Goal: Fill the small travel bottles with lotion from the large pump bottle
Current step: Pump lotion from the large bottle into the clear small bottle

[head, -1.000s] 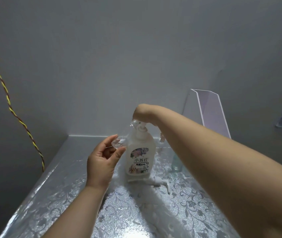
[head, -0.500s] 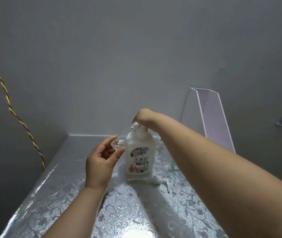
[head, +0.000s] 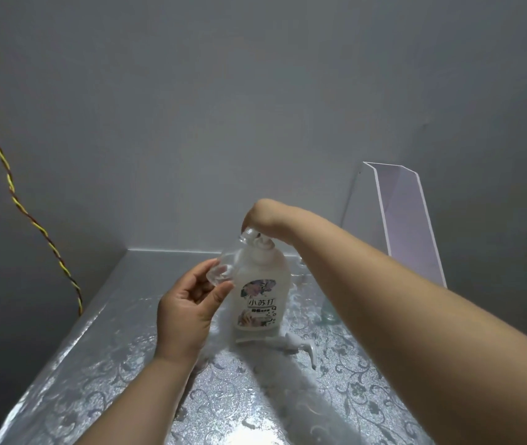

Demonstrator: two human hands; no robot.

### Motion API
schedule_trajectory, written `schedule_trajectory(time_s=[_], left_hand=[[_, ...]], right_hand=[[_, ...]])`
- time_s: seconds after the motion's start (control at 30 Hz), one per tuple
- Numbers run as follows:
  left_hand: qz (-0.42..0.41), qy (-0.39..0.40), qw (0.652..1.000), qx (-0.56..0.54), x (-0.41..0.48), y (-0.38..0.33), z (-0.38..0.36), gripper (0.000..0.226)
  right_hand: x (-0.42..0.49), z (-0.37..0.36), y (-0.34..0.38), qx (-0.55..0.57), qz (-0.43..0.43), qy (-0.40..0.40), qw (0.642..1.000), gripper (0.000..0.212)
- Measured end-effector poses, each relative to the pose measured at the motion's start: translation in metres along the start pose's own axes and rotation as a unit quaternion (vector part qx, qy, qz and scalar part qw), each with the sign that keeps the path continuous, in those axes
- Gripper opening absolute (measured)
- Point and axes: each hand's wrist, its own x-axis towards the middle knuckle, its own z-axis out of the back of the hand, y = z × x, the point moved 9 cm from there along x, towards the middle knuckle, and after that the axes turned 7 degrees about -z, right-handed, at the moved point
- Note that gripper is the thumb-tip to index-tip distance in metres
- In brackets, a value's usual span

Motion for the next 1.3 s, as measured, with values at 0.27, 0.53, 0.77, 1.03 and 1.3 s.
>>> schedule_trajectory(time_s=[0.27, 0.53, 0.77, 1.03, 1.3], left_hand=[[0.005, -0.009, 1.0, 0.014, -0.001, 0.0, 0.005, 0.041], [0.009, -0.002, 1.0, 0.008, -0.003, -0.003, -0.001, 0.04], [0.01, -0.01, 1.0, 0.002, 0.0, 0.001, 0.002, 0.04], [0.007, -0.012, 1.0, -0.003, 0.001, -0.001, 0.004, 0.038], [-0.007, -0.004, 1.0, -0.008, 0.001, -0.008, -0.002, 0.038]], right_hand=[[0.002, -0.009, -0.001, -0.078, 0.026, -0.009, 0.997, 0.034], [-0.011, 0.006, 0.005, -0.068, 0.025, -0.006, 0.997, 0.02], [0.002, -0.006, 0.0, -0.063, 0.017, 0.027, 0.998, 0.027], [-0.002, -0.004, -0.002, -0.046, -0.004, 0.009, 0.999, 0.034], [-0.014, 0.012, -0.001, -0.019, -0.001, -0.013, 1.0, 0.023]])
